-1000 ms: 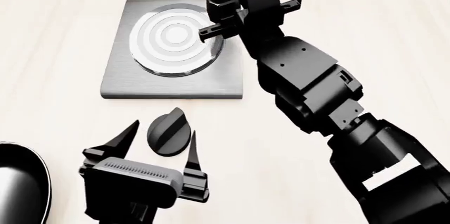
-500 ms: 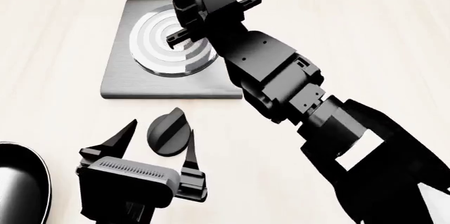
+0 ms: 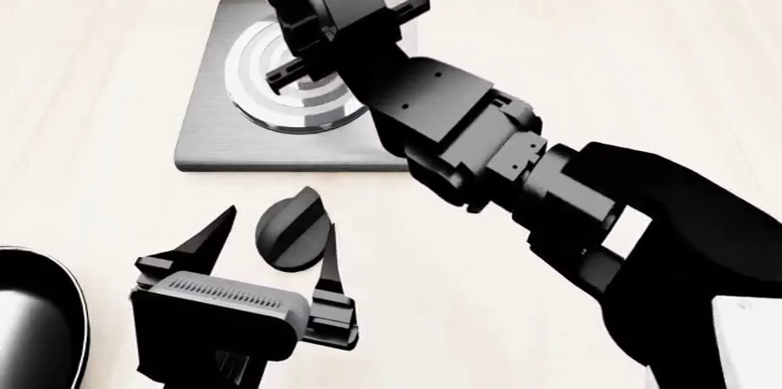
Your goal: Turn on the stove and put the moka pot on it.
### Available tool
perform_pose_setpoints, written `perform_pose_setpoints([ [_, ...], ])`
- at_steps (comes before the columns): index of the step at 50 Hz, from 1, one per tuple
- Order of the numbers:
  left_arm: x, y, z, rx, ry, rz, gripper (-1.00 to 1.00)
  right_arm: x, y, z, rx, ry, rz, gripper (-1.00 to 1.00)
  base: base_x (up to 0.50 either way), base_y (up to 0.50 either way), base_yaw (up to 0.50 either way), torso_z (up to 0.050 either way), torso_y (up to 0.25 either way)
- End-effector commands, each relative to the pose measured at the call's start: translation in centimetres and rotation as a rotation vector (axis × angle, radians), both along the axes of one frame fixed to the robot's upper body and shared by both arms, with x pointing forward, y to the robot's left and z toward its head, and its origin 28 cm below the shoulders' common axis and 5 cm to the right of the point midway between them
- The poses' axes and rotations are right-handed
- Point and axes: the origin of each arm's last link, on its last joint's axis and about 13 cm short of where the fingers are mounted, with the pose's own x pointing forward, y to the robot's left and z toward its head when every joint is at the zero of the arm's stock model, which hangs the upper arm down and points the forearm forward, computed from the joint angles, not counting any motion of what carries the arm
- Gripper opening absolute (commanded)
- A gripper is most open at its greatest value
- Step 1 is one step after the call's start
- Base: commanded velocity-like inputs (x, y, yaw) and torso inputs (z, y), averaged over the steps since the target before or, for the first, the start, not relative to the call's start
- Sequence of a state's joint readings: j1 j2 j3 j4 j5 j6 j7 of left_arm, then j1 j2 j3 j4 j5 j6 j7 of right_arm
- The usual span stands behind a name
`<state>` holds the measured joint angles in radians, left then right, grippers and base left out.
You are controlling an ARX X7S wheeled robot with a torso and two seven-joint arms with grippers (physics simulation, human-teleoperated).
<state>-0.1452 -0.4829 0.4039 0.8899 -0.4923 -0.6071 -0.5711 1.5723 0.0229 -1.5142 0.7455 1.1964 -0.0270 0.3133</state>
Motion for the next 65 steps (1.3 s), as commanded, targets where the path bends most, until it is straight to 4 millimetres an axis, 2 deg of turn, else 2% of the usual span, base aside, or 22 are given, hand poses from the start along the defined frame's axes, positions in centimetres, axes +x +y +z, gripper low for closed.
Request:
perform_pose_setpoints([
  [1, 0.4, 0.1, 0.2, -0.026, -0.023, 0.006, 1.00, -0.2, 0.9, 0.8, -0.009, -0.053, 0.056, -1.00, 0.00, 0.00, 0.00, 0.000, 0.000],
  [39, 0.3, 0.0, 0.4, -0.026, -0.025, -0.004, 1.00, -0.1, 0.6, -1.9, -0.030, 0.002, 0.057, -1.00, 0.00, 0.00, 0.00, 0.000, 0.001],
  [56, 0.3, 0.0, 0.4, -0.024, -0.027, -0.006, 1.00, 0.0, 0.5, -1.9, -0.018, 0.015, 0.054, -1.00, 0.00, 0.00, 0.00, 0.000, 0.000],
  [57, 0.3, 0.0, 0.4, -0.024, -0.027, -0.007, 1.00, 0.0, 0.4, -1.8, -0.018, 0.017, 0.056, 1.00, 0.00, 0.00, 0.00, 0.000, 0.000],
  [65, 0.2, 0.1, 0.5, -0.025, -0.030, -0.003, 1.00, 0.0, 0.5, -1.5, -0.024, 0.008, 0.059, 1.00, 0.00, 0.00, 0.00, 0.000, 0.000],
])
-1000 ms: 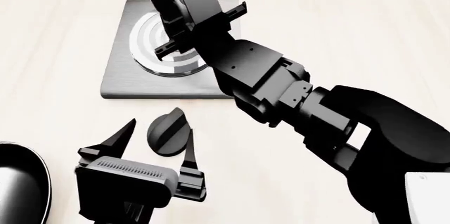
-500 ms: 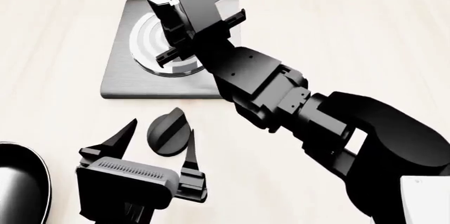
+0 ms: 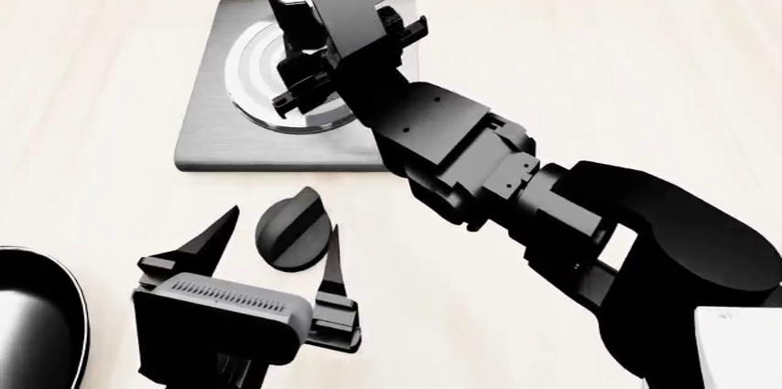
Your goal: Turn on the stove and put the moka pot on it.
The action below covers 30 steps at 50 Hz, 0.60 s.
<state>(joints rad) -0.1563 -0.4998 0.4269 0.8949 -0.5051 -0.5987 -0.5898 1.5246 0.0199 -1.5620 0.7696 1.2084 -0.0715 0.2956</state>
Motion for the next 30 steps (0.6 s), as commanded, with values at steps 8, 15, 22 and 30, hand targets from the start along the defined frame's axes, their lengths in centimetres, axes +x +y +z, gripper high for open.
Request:
perform_pose_setpoints([
  [8, 0.4, 0.2, 0.3, -0.028, -0.027, 0.008, 1.00, -0.1, 0.7, 0.7, -0.009, -0.024, 0.053, 1.00, 0.00, 0.00, 0.00, 0.000, 0.000],
  [15, 0.4, 0.1, 0.3, -0.027, -0.027, 0.008, 1.00, -0.1, 0.6, 0.7, -0.007, -0.025, 0.055, 1.00, 0.00, 0.00, 0.00, 0.000, 0.000],
  [22, 0.3, 0.1, 0.5, -0.024, -0.028, 0.011, 1.00, -0.8, 0.1, 1.1, -0.006, -0.039, 0.062, 1.00, 0.00, 0.00, 0.00, 0.000, 0.000],
  [30, 0.2, 0.0, 0.5, -0.019, -0.031, 0.010, 1.00, -2.5, -1.5, 1.3, 0.008, -0.058, 0.059, 1.00, 0.00, 0.00, 0.00, 0.000, 0.000],
])
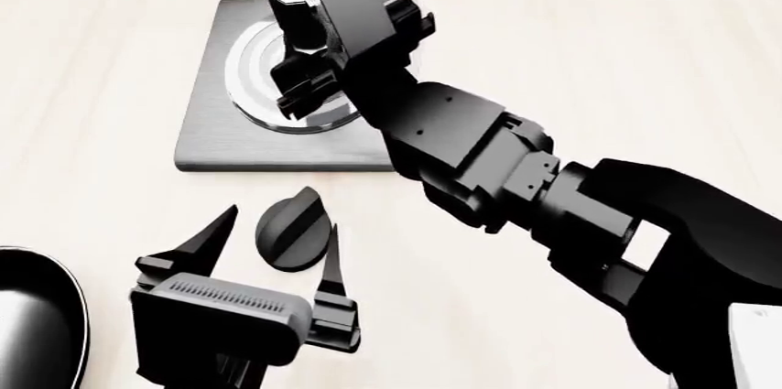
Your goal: Turn on the stove and put the moka pot on it.
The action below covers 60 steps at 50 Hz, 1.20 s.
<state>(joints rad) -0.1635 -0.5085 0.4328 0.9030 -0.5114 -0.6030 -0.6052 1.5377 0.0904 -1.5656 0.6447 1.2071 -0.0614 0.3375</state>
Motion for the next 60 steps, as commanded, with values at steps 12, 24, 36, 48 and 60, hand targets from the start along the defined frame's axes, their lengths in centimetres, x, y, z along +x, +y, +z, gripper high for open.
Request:
perform_pose_setpoints([
  [12, 0.3, 0.0, 0.2, -0.017, -0.024, 0.004, 1.00, -4.7, -3.0, 0.7, 0.041, -0.067, 0.060, 1.00, 0.00, 0.00, 0.00, 0.000, 0.000],
  [24, 0.3, 0.0, 0.2, -0.017, -0.027, 0.006, 1.00, -7.7, -5.2, 1.7, 0.120, -0.106, 0.052, 1.00, 0.00, 0.00, 0.00, 0.000, 0.000],
  [36, 0.1, -0.1, 0.1, -0.013, -0.032, 0.004, 1.00, -11.7, -7.7, 0.3, 0.167, -0.134, 0.003, 1.00, 0.00, 0.00, 0.00, 0.000, 0.000],
  [48, 0.0, -0.3, 0.5, 0.003, -0.044, -0.002, 1.00, -15.8, -9.0, -2.9, 0.213, -0.089, -0.015, 1.00, 0.00, 0.00, 0.00, 0.000, 0.000],
  [60, 0.7, 0.9, 2.2, 0.228, -0.100, 0.050, 1.00, -17.8, -10.0, -2.9, 0.229, -0.084, -0.027, 1.00, 0.00, 0.00, 0.00, 0.000, 0.000],
])
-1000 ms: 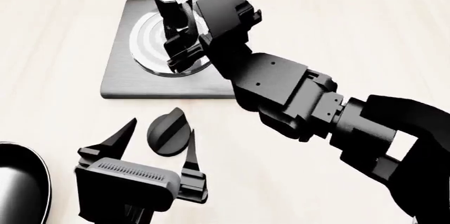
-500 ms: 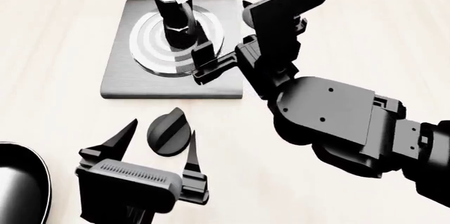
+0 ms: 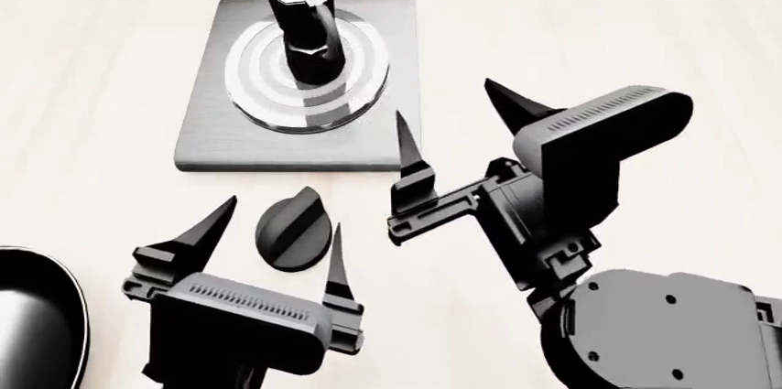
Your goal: Turn on the stove and put the moka pot on it.
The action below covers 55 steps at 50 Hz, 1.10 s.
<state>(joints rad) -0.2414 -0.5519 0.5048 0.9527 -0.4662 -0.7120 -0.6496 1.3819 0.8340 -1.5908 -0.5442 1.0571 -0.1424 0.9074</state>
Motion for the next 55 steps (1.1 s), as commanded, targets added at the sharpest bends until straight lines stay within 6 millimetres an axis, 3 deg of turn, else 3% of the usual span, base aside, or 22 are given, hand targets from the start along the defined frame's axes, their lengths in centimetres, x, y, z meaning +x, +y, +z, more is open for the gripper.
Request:
perform_pose_setpoints([
  [1, 0.8, 0.9, 1.6, 0.125, -0.064, 0.041, 1.00, -2.1, -0.5, 0.1, 0.025, -0.032, 0.033, 1.00, 0.00, 0.00, 0.00, 0.000, 0.000],
  [25, 0.6, 2.6, 2.3, 0.468, -0.086, 0.042, 1.00, -4.2, -2.1, 0.4, 0.017, -0.048, -0.007, 1.00, 0.00, 0.00, 0.00, 0.000, 0.000],
  [36, 0.2, 3.5, 2.6, 0.507, -0.087, 0.082, 1.00, -4.9, -3.2, 0.5, 0.043, -0.060, -0.062, 1.00, 0.00, 0.00, 0.00, 0.000, 0.000],
  [55, -0.1, 7.1, 5.4, 0.457, -0.129, 0.276, 1.00, -5.3, -7.0, 1.4, 0.062, -0.087, -0.228, 1.00, 0.00, 0.00, 0.00, 0.000, 0.000],
])
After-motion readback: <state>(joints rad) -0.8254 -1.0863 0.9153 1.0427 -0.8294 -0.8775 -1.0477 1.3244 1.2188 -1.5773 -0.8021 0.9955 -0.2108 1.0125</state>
